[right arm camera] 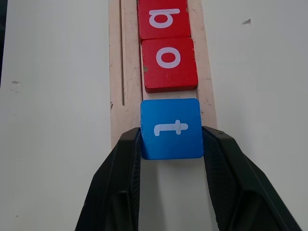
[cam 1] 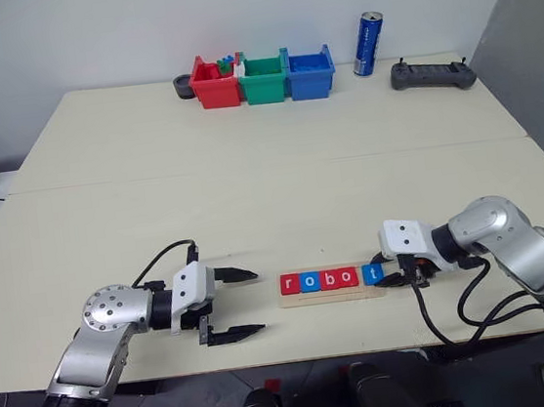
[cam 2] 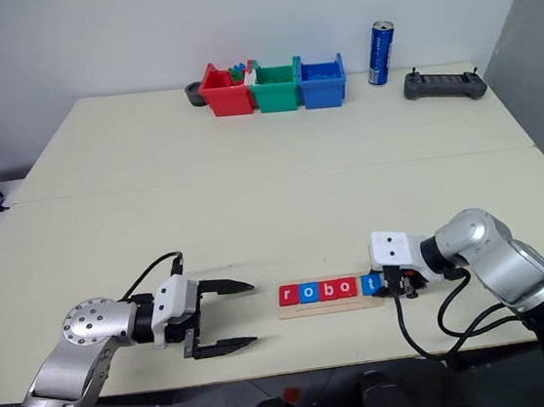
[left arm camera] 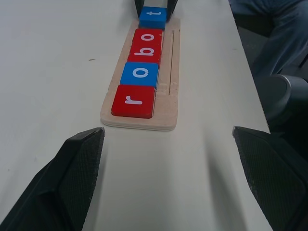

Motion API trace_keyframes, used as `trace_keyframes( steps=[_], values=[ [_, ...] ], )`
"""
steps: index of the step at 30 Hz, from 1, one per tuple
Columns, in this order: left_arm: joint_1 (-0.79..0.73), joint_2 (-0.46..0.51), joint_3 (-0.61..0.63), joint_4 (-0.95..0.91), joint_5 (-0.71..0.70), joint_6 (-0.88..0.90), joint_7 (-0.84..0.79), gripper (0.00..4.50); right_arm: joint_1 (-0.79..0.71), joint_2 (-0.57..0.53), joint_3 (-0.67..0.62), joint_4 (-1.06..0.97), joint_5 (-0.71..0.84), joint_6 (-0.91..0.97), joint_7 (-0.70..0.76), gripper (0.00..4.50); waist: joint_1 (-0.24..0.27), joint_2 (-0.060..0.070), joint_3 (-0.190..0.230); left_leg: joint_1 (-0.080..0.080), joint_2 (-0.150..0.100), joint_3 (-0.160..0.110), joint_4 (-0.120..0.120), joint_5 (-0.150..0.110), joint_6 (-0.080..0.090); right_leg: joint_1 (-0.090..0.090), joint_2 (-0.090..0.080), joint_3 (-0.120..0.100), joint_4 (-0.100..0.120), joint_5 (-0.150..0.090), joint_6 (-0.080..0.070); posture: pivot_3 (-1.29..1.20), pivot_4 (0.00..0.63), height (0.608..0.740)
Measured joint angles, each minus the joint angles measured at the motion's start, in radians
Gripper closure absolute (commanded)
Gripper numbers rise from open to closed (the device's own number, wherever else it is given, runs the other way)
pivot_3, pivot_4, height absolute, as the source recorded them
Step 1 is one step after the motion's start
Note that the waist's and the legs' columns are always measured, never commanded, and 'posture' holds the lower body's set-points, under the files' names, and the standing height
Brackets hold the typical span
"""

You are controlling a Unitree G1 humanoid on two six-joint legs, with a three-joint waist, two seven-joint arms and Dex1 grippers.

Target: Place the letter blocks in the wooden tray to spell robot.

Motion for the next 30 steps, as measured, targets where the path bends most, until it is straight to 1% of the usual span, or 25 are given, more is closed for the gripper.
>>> trace_keyframes(
  steps=[9, 11, 16, 17, 18, 21, 23, 26, 28, 30],
  values=[
    [0.001, -0.007, 0.000, 0.032, 0.001, -0.027, -0.003, 0.00, -0.011, 0.017, 0.009, 0.001, -0.002, 0.003, 0.000, 3.04, 0.000, 0.000, 0.000, 0.000, 0.000, 0.000, 0.000, 0.000, 0.000, 0.000, 0.000, 0.000, 0.000, 0.000, -0.001, 0.00, 0.150, 0.740],
    [0.001, -0.012, 0.000, 0.034, 0.002, -0.030, -0.003, 0.00, -0.011, 0.017, 0.009, 0.001, -0.001, 0.003, 0.000, 2.30, 0.000, 0.000, 0.000, 0.000, 0.000, 0.000, 0.000, 0.000, 0.000, 0.000, 0.000, 0.000, 0.000, 0.000, -0.001, 0.00, 0.150, 0.740],
    [0.001, -0.020, -0.002, 0.042, 0.009, -0.039, -0.001, 0.00, -0.011, 0.017, 0.010, 0.001, -0.001, 0.004, 0.001, 0.62, 0.000, 0.000, 0.000, 0.000, 0.000, 0.000, 0.000, 0.000, 0.000, 0.000, 0.000, 0.000, 0.000, 0.000, -0.001, 0.00, 0.150, 0.740],
    [0.001, -0.020, -0.002, 0.042, 0.011, -0.040, -0.001, 0.00, -0.011, 0.017, 0.011, 0.001, -0.001, 0.004, 0.000, 0.18, 0.000, 0.000, 0.000, 0.000, 0.000, 0.000, 0.000, 0.000, 0.000, 0.000, 0.000, 0.000, 0.000, 0.000, -0.001, 0.00, 0.150, 0.740],
    [0.001, -0.020, -0.002, 0.042, 0.013, -0.040, 0.001, 0.00, -0.011, 0.017, 0.010, 0.000, -0.001, 0.005, -0.001, 0.03, 0.000, 0.000, 0.000, 0.000, 0.000, 0.000, 0.000, 0.000, 0.000, 0.000, 0.000, 0.000, 0.000, 0.000, -0.001, 0.00, 0.150, 0.740],
    [0.004, -0.020, -0.002, 0.041, 0.015, -0.040, 0.006, 0.00, -0.011, 0.017, -0.002, -0.013, 0.016, 0.028, -0.002, 0.03, 0.000, 0.000, 0.000, 0.000, 0.000, 0.000, 0.000, 0.000, 0.000, 0.000, 0.000, 0.000, 0.000, 0.000, -0.001, 0.00, 0.150, 0.740],
    [0.011, -0.020, -0.002, 0.039, 0.015, -0.040, 0.009, 0.00, -0.011, 0.015, -0.035, -0.034, 0.035, 0.047, -0.006, 0.03, 0.000, 0.000, 0.000, 0.000, 0.000, 0.000, 0.000, 0.000, 0.000, 0.000, 0.000, 0.000, 0.000, 0.000, -0.001, 0.00, 0.150, 0.740],
    [0.027, -0.020, -0.001, 0.028, 0.015, -0.038, 0.010, 0.00, -0.001, -0.016, -0.090, -0.072, 0.052, 0.054, -0.020, 0.66, 0.001, 0.000, 0.000, 0.000, 0.000, 0.000, 0.000, 0.000, 0.000, 0.000, 0.000, 0.000, 0.000, 0.000, -0.001, 0.00, 0.150, 0.740],
    [0.030, -0.018, -0.001, 0.024, 0.014, -0.031, 0.011, 0.00, 0.032, -0.049, -0.113, -0.089, 0.052, 0.046, -0.024, 1.31, 0.002, 0.000, 0.000, 0.000, 0.000, -0.001, 0.000, 0.000, 0.000, 0.000, 0.000, -0.001, 0.000, 0.000, 0.000, 0.00, 0.150, 0.740],
    [0.029, -0.018, -0.001, 0.021, 0.014, -0.023, 0.013, 0.00, 0.062, -0.060, -0.116, -0.092, 0.049, 0.040, -0.031, 2.03, 0.002, 0.000, 0.000, 0.000, 0.000, 0.000, 0.000, 0.000, 0.000, 0.000, 0.000, 0.000, 0.000, 0.000, 0.000, 0.00, 0.150, 0.740]
  ],
)
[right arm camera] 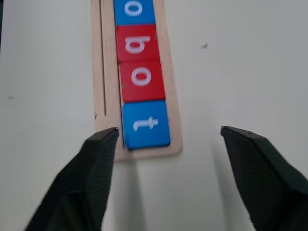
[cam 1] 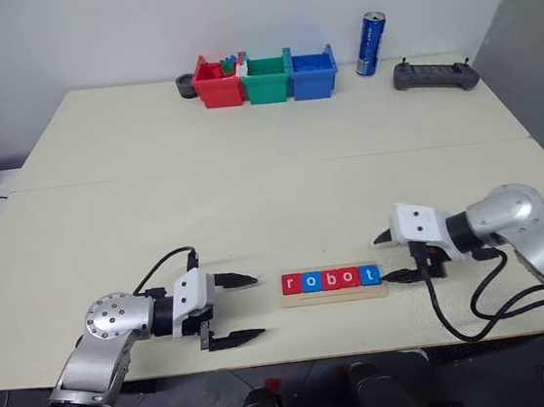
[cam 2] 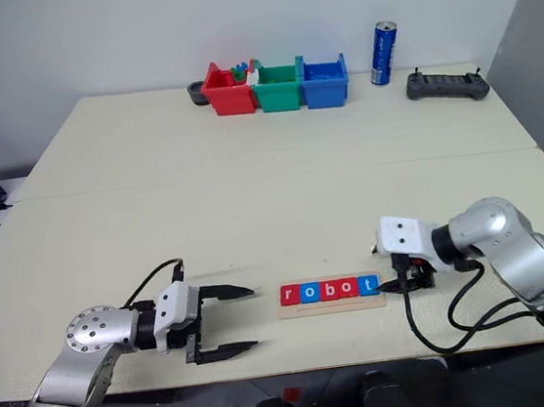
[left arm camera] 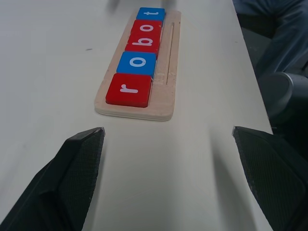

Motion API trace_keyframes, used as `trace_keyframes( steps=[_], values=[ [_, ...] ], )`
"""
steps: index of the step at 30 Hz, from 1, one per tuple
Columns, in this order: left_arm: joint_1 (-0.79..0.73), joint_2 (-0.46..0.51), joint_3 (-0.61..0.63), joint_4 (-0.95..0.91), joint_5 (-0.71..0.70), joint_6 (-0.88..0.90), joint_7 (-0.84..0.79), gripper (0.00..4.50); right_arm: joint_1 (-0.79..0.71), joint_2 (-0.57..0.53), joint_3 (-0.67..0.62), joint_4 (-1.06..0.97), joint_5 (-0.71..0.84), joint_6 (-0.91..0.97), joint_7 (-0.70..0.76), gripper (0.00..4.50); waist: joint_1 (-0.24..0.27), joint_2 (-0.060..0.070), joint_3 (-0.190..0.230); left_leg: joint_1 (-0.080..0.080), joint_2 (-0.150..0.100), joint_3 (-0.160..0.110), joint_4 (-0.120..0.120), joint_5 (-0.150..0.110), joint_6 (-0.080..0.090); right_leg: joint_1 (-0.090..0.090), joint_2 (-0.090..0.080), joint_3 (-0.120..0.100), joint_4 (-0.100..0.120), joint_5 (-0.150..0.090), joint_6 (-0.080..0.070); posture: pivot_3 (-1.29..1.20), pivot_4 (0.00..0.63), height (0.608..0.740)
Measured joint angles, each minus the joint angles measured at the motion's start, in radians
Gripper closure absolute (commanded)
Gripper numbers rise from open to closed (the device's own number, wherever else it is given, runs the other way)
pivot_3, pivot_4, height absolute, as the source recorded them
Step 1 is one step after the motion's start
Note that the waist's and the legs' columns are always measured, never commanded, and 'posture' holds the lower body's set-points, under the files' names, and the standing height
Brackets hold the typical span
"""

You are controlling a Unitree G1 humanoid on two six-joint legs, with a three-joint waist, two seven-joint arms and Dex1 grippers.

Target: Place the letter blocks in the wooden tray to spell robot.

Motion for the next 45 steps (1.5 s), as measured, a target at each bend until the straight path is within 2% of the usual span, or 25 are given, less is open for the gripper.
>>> trace_keyframes(
  steps=[5, 11, 37, 44, 45],
  values=[
    [-0.027, 0.000, -0.002, -0.034, 0.000, 0.039, 0.011, 0.00, 0.019, -0.007, 0.030, 0.005, -0.050, -0.039, -0.020, 3.84, -0.001, 0.000, 0.000, 0.000, 0.000, 0.000, 0.000, 0.000, 0.000, 0.000, 0.000, 0.000, 0.000, 0.000, 0.000, 0.00, 0.150, 0.740],
    [-0.038, 0.000, -0.002, -0.055, -0.002, 0.074, 0.019, 0.00, 0.018, 0.006, 0.068, 0.016, -0.071, -0.039, -0.031, 3.84, -0.001, 0.000, 0.000, 0.000, 0.000, 0.000, 0.000, 0.000, 0.000, 0.000, 0.000, 0.000, 0.000, 0.000, 0.000, 0.00, 0.150, 0.740],
    [-0.037, 0.000, -0.001, -0.084, -0.015, 0.105, 0.027, 0.00, -0.004, 0.072, 0.087, 0.015, -0.078, -0.018, -0.031, 3.84, -0.001, 0.000, 0.000, 0.000, 0.000, 0.000, 0.000, 0.000, 0.000, 0.000, 0.000, 0.000, 0.000, 0.000, 0.000, 0.00, 0.150, 0.740],
    [-0.037, 0.000, 0.001, -0.069, -0.014, 0.099, 0.039, 0.00, -0.011, 0.053, 0.075, 0.016, -0.068, -0.017, -0.027, 3.84, -0.001, 0.000, 0.000, 0.000, 0.000, 0.000, 0.000, 0.000, 0.000, 0.000, 0.000, 0.000, 0.000, 0.000, -0.001, 0.00, 0.150, 0.740],
    [-0.037, 0.000, 0.002, -0.065, -0.010, 0.097, 0.045, 0.00, -0.012, 0.044, 0.061, 0.016, -0.059, -0.017, -0.023, 3.68, -0.001, 0.000, 0.000, 0.000, 0.000, 0.000, 0.000, 0.000, 0.000, 0.000, 0.000, 0.000, 0.000, 0.000, -0.001, 0.00, 0.150, 0.740]
  ],
)
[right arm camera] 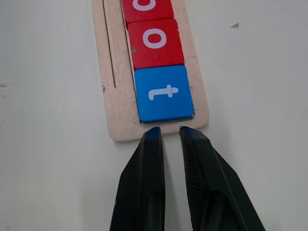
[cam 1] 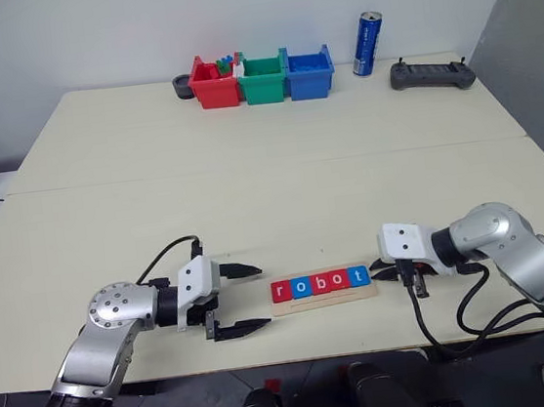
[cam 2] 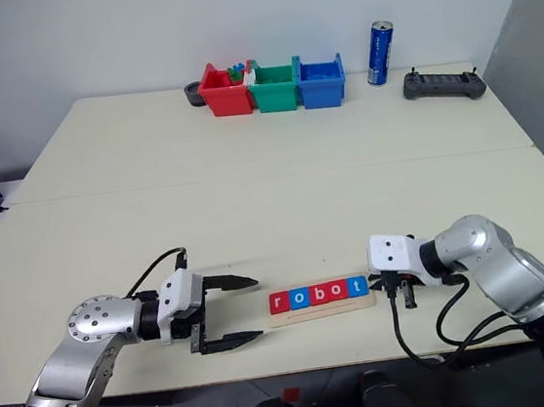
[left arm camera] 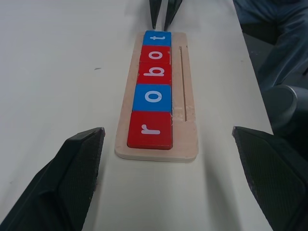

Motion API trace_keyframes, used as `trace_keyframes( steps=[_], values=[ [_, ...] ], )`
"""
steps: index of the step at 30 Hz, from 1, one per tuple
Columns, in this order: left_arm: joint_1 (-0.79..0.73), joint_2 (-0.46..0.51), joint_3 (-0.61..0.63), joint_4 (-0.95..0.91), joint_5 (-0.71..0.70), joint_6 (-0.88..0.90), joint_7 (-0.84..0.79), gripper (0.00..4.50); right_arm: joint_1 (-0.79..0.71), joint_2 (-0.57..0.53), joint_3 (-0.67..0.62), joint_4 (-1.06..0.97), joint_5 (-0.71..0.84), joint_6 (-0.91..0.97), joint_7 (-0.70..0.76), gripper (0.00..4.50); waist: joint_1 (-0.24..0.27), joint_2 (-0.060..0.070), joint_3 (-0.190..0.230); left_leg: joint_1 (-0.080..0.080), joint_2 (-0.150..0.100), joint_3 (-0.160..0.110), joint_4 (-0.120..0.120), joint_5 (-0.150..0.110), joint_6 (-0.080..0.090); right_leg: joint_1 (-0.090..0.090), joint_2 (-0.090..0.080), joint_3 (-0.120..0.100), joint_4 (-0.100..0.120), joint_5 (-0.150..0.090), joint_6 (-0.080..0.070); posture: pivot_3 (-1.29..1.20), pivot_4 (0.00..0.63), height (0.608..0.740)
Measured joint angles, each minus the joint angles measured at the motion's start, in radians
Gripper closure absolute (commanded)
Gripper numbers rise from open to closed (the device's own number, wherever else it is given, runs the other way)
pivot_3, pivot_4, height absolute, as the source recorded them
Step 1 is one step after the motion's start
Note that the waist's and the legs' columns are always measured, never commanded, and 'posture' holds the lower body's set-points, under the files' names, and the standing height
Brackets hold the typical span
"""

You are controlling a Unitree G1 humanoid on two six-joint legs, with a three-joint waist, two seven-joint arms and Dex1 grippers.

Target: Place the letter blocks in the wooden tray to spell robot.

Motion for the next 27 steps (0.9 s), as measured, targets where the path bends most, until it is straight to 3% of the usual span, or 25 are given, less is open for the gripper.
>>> trace_keyframes(
  steps=[3, 11, 20, 27],
  values=[
    [0.000, 0.010, 0.002, 0.001, 0.015, 0.013, 0.028, 0.00, -0.002, -0.032, -0.042, 0.001, 0.022, -0.006, 0.016, 2.97, 0.000, 0.000, 0.000, 0.000, 0.000, 0.000, 0.000, 0.000, 0.000, 0.000, 0.000, 0.000, 0.000, 0.000, 0.000, 0.00, 0.150, 0.740],
    [0.043, 0.075, 0.080, -0.065, -0.010, 0.106, 0.077, 0.00, 0.025, -0.080, -0.191, -0.047, 0.219, 0.021, 0.109, 0.09, 0.000, 0.000, 0.000, 0.000, 0.000, 0.000, 0.000, 0.000, 0.000, 0.000, 0.000, 0.000, 0.000, 0.000, 0.000, 0.00, 0.150, 0.740],
    [0.056, 0.082, 0.138, -0.162, -0.113, 0.189, 0.085, 0.00, 0.031, -0.102, -0.312, -0.081, 0.388, 0.107, 0.119, 0.04, 0.001, 0.000, 0.000, 0.000, 0.000, 0.000, 0.000, 0.000, 0.000, 0.000, 0.000, 0.000, 0.000, 0.000, 0.000, 0.00, 0.150, 0.740],
    [0.100, 0.084, 0.150, -0.197, -0.130, 0.194, 0.074, 0.00, 0.042, -0.122, -0.333, -0.097, 0.436, 0.127, 0.119, 0.04, 0.002, 0.000, 0.000, 0.000, 0.000, 0.000, 0.000, 0.000, 0.000, 0.000, 0.000, 0.000, 0.000, -0.001, 0.002, 0.00, 0.150, 0.740]
  ],
)
